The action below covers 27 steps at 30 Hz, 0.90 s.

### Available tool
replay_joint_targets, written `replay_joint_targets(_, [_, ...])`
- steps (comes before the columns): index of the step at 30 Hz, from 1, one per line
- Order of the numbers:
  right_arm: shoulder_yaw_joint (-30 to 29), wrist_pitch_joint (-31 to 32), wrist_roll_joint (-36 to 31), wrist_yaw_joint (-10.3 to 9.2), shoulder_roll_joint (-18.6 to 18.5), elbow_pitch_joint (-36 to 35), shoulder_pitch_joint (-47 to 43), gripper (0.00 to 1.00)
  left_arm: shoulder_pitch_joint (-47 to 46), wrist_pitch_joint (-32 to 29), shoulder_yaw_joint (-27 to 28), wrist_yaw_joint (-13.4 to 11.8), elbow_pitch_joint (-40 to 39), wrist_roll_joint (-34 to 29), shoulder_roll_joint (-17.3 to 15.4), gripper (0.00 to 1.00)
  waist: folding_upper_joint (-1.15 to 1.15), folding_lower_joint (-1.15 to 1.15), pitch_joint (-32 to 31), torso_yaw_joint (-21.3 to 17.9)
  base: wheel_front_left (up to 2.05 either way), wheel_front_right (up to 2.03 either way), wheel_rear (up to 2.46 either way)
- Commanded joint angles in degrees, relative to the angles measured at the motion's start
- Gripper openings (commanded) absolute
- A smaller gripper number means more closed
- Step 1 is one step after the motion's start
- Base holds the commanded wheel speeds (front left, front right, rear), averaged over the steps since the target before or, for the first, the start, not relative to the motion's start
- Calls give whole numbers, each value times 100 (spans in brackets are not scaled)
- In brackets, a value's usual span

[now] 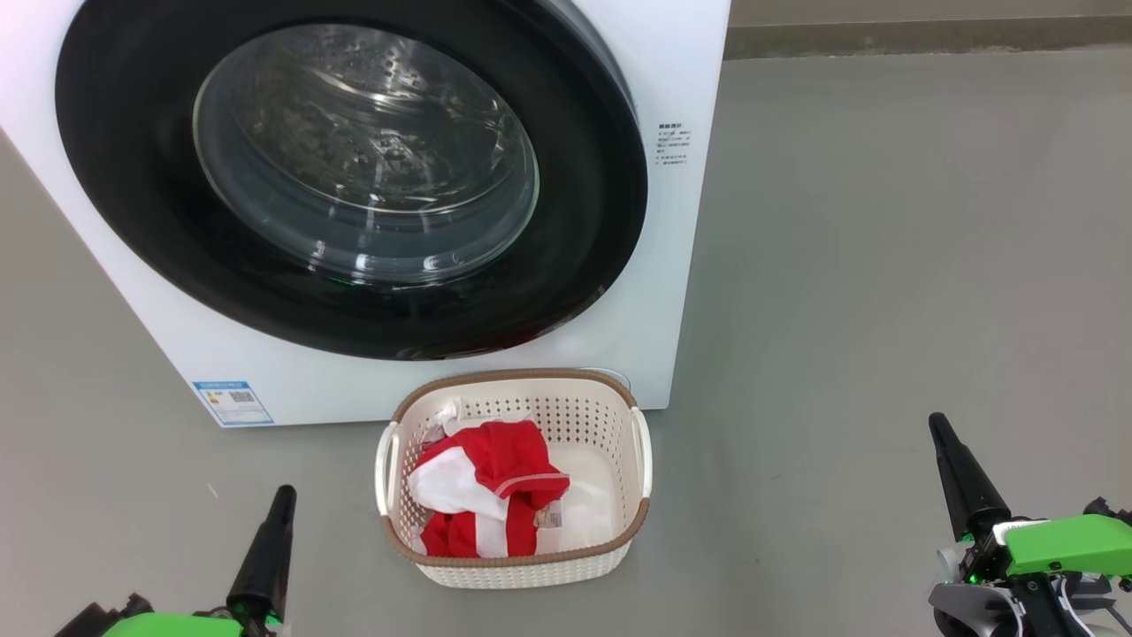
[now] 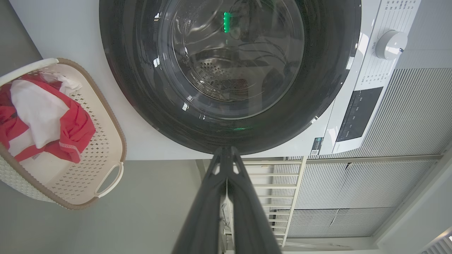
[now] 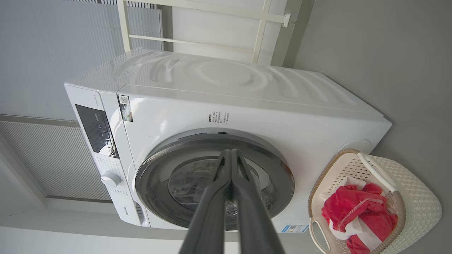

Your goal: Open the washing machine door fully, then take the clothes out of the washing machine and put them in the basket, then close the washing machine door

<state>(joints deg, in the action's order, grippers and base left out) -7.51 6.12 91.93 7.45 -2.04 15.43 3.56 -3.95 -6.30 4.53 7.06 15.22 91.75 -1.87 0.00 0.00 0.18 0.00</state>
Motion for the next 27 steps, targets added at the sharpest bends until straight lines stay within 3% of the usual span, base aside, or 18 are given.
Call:
replay_joint_targets(1, [100, 35, 25, 3, -84, -141, 263, 0, -224, -18, 198, 43, -117, 42, -100, 0, 0, 0, 0, 0, 0, 0, 0])
replay_joint_targets(27, [100, 35, 25, 3, -84, -141, 263, 0, -224, -18, 198, 43, -118, 42, -100, 0, 0, 0, 0, 0, 0, 0, 0])
